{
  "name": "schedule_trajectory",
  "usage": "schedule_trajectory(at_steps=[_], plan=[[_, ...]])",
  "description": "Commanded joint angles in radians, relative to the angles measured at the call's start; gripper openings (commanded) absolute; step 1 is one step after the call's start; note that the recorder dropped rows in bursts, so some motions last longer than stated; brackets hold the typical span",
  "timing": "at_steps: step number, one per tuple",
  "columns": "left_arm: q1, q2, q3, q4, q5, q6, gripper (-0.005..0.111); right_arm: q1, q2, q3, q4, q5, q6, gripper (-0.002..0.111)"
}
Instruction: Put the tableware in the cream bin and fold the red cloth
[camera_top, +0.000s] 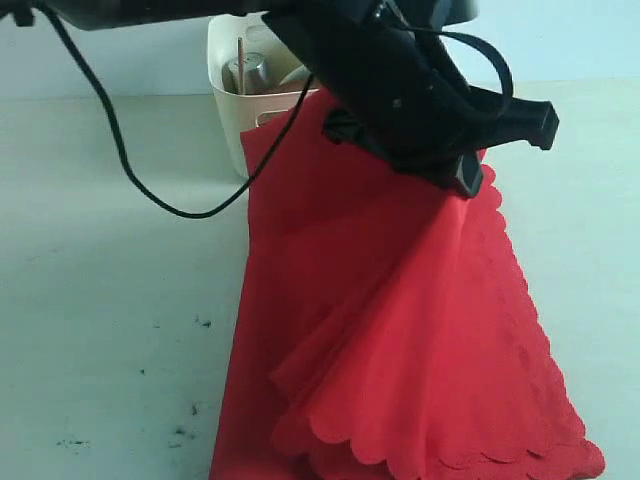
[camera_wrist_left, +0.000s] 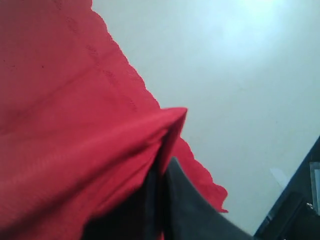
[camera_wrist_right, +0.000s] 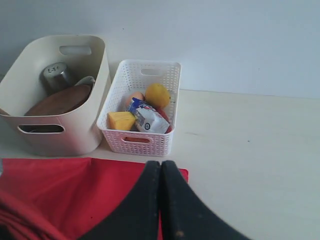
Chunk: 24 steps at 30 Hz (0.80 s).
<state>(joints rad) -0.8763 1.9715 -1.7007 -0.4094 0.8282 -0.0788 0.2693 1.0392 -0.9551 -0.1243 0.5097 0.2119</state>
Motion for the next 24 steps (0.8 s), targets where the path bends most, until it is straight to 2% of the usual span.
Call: schedule_trajectory(at_steps=[1,2,4,6,7,8,10,11,13,15,17,21,24], plan=[[0.021,0.076,-0.078,0.011,-0.026,-0.005,0.001,-0.005,-0.004,-0.003,0.017,-0.001,0.001,0.0],[0.023,0.086,-0.091,0.011,-0.026,-0.006,0.002,-0.003,-0.004,-0.003,0.019,-0.001,0.001,0.0],[0.031,0.123,-0.138,0.028,-0.049,-0.006,0.015,-0.003,-0.004,-0.003,0.021,0.012,0.001,0.0],[0.054,0.17,-0.209,0.025,-0.068,-0.006,0.042,-0.003,-0.004,-0.003,0.034,0.026,0.001,0.0],[0.057,0.179,-0.223,0.023,-0.068,-0.006,0.05,-0.003,-0.004,-0.003,0.042,0.026,-0.001,0.0],[0.059,0.184,-0.239,0.03,-0.065,0.0,0.064,-0.003,-0.004,-0.003,0.044,0.026,-0.001,0.0],[0.059,0.174,-0.241,0.037,-0.05,0.047,0.079,-0.003,-0.004,-0.003,0.044,0.034,-0.001,0.0],[0.062,0.162,-0.241,0.039,-0.034,0.066,0.081,-0.003,-0.004,-0.003,0.044,0.038,-0.001,0.0],[0.073,0.124,-0.241,0.067,0.018,0.079,0.078,-0.003,-0.004,-0.003,0.044,0.048,-0.001,0.0],[0.088,0.089,-0.241,0.101,0.066,0.079,0.067,-0.003,-0.004,-0.003,0.046,0.049,-0.001,0.0],[0.11,0.048,-0.241,0.141,0.125,0.079,0.049,-0.003,-0.004,-0.003,0.064,0.061,-0.003,0.0],[0.143,-0.039,-0.23,0.213,0.2,0.079,0.003,-0.003,-0.001,-0.003,0.149,0.098,-0.074,0.0],[0.147,-0.121,-0.158,0.257,0.209,0.088,0.001,-0.003,0.013,-0.003,0.247,0.146,-0.195,0.0]])
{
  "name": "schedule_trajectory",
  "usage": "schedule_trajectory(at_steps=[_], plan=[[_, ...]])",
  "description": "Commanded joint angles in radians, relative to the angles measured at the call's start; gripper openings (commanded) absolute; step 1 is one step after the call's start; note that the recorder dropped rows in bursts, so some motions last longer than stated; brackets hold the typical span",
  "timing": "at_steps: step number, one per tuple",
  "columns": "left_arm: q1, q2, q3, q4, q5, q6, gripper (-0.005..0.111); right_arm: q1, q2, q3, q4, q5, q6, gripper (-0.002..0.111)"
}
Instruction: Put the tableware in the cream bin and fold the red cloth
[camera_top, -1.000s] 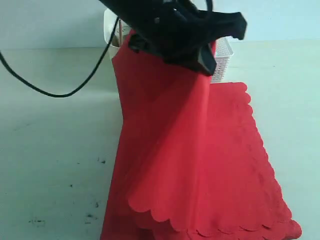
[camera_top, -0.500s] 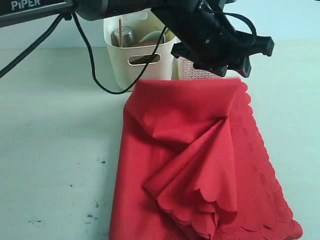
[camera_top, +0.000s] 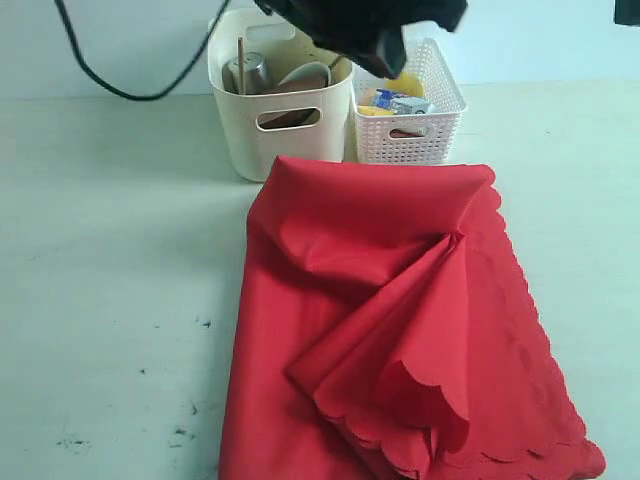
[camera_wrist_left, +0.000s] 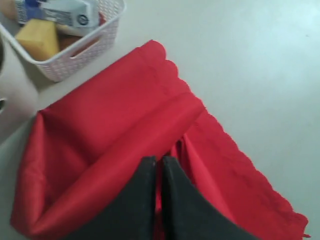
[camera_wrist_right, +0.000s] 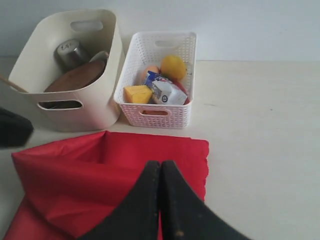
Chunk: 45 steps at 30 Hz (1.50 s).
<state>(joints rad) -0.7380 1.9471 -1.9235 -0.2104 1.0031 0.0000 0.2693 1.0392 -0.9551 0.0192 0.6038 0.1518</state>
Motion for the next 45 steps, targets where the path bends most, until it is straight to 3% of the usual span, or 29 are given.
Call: schedule_trajectory(at_steps=[1,4,11,16,19,24,31,45], plan=[[0.009,-0.125,0.107,0.077,0.034,0.016,0.001,-0.003,0.022,-0.003,0.131,0.07,-0.167,0.0],[0.009,-0.205,0.263,0.101,0.008,0.022,0.001,-0.003,0.05,-0.003,0.22,0.122,-0.249,0.0],[0.018,-0.293,0.728,0.097,-0.219,0.018,0.001,-0.003,0.163,-0.003,0.566,0.187,-0.571,0.0],[0.018,-0.246,0.898,0.089,-0.355,0.025,0.001,-0.002,0.309,-0.003,0.87,0.252,-0.855,0.0],[0.018,-0.209,0.918,0.057,-0.389,0.054,0.001,0.017,0.383,-0.003,0.933,0.311,-0.914,0.0],[0.016,-0.154,0.918,-0.055,-0.459,0.15,0.001,0.116,0.435,-0.003,0.879,0.294,-0.909,0.0],[0.008,-0.072,0.918,-0.153,-0.484,0.21,0.001,0.235,0.509,-0.001,0.616,0.226,-0.718,0.0],[-0.099,-0.051,0.948,-0.171,-0.371,0.258,0.0,0.242,0.772,-0.001,0.377,0.0,-0.567,0.0]])
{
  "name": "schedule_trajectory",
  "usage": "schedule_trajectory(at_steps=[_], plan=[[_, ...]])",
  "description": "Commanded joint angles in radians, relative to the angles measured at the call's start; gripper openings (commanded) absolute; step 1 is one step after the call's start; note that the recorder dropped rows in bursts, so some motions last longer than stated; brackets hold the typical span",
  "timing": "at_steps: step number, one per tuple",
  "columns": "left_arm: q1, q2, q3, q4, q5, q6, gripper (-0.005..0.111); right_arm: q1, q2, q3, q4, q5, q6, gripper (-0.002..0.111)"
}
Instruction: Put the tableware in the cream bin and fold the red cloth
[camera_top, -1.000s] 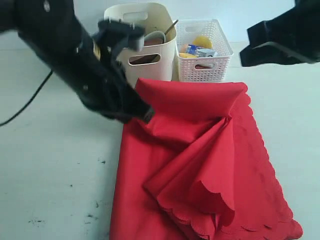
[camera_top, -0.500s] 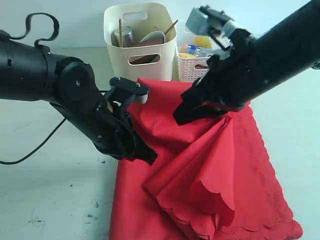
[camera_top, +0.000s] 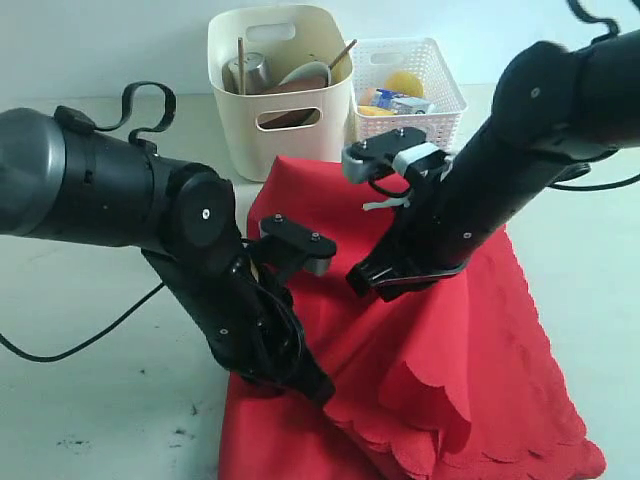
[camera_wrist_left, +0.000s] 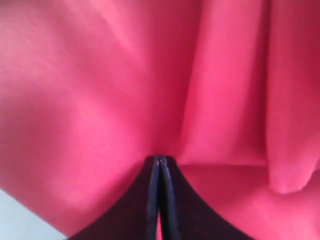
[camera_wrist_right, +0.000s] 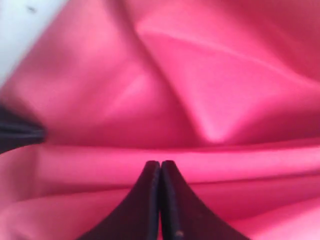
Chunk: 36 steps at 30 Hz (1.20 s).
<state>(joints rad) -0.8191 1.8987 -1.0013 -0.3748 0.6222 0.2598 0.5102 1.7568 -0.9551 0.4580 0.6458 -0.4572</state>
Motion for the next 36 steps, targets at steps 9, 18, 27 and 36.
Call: schedule_trajectory(at_steps=[9,18,27,36], plan=[[-0.02,-0.002,0.146,-0.055,0.032,-0.009,0.0,0.001,0.057,0.001,-0.207,0.025,0.227,0.0],[-0.128,-0.02,0.207,-0.056,0.074,-0.038,0.0,0.001,-0.104,0.024,-0.327,0.077,0.372,0.0],[-0.148,-0.067,0.218,-0.03,0.083,-0.056,0.0,0.001,-0.202,0.024,-0.163,0.071,0.224,0.0],[-0.119,-0.089,0.218,0.109,0.131,-0.102,0.0,0.001,-0.039,0.024,0.193,0.044,-0.076,0.0]])
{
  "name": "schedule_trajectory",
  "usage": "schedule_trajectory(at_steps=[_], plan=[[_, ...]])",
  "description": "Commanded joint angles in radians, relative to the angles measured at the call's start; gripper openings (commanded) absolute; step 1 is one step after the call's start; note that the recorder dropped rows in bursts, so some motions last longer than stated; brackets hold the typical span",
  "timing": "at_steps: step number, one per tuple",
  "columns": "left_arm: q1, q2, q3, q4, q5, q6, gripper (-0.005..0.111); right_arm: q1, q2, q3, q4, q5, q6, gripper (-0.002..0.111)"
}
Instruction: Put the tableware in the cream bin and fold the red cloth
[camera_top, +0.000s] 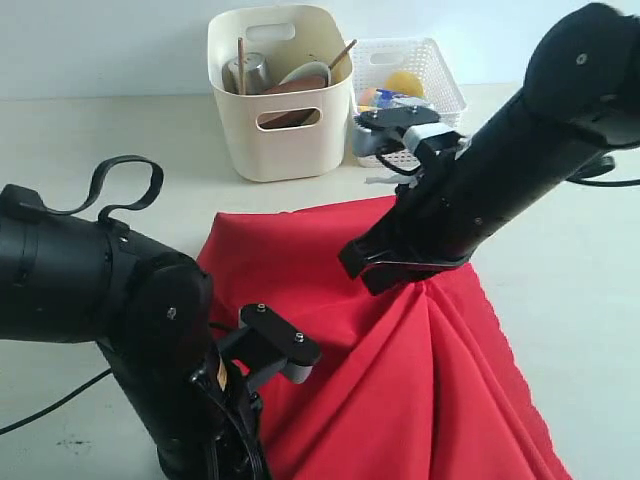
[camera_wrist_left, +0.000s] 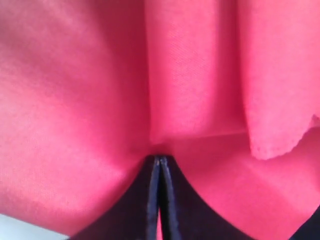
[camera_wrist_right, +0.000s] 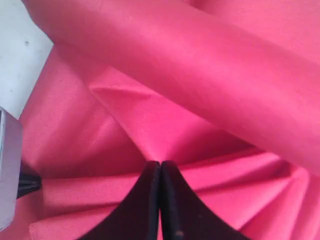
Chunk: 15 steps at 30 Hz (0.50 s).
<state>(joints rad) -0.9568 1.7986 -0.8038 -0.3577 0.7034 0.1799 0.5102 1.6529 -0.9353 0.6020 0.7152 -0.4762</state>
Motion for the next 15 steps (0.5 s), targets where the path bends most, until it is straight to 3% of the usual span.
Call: schedule_trajectory(at_steps=[1,11,15], plan=[[0.027,0.011,0.021,0.094,0.055,-0.022,0.0,0.001,0.086,0.004,0.044,-0.035,-0.057,0.0],[0.044,-0.121,0.021,0.118,-0.004,-0.025,0.0,0.001,0.263,0.0,-0.078,-0.147,-0.016,0.0],[0.142,-0.181,0.021,0.118,-0.101,-0.05,0.0,0.001,0.278,0.0,-0.157,-0.104,0.037,0.0]])
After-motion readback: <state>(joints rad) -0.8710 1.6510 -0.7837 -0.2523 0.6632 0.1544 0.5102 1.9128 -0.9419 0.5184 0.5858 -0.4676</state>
